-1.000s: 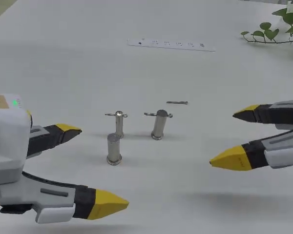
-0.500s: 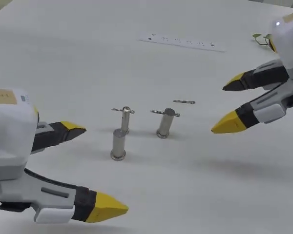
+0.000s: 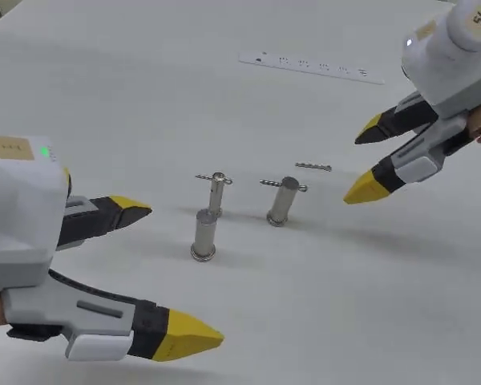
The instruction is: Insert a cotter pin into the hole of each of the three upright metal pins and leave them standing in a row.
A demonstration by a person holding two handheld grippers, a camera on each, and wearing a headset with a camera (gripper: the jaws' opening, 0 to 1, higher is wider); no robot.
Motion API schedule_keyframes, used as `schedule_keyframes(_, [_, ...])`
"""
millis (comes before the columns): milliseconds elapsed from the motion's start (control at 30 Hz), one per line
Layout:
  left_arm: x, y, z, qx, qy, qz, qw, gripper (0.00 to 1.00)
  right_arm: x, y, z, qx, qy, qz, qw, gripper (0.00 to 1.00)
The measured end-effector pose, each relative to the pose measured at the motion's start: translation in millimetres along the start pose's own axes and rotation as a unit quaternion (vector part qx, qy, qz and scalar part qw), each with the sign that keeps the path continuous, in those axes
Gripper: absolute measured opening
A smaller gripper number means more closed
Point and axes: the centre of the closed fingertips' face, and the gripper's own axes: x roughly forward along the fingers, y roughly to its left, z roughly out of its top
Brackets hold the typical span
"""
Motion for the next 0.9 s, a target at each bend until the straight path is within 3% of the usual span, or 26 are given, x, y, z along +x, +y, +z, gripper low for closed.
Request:
schedule_keyframes(200, [0.7,1.2,-1.6,0.001,0.005,0.004,1.0,0.99,11.1,-9.0,9.0,-0.016,-0.005,0.007,0.9998,0.53])
schedule_keyframes(333, [0.0,0.6,5.8,0.025,-0.012,0.008,0.9996,0.99,20.4,-9.8,8.1,-0.042,0.018,0.017,0.9988,0.48])
schedule_keyframes(433, [-0.1,0.6,10.4,0.018,-0.02,0.007,0.9996,0.99,27.9,-9.9,6.4,-0.048,0.033,0.021,0.9981,0.43])
schedule_keyframes(833, [-0.6,2.9,7.3,0.026,-0.004,0.007,0.9996,0.99,44.9,-17.2,3.4,-0.04,0.049,0.026,0.9977,0.31])
schedule_keyframes(900, [-0.8,3.2,5.5,0.025,0.001,0.007,0.9997,0.95,47.5,-16.4,1.4,-0.033,0.053,0.031,0.9976,0.29])
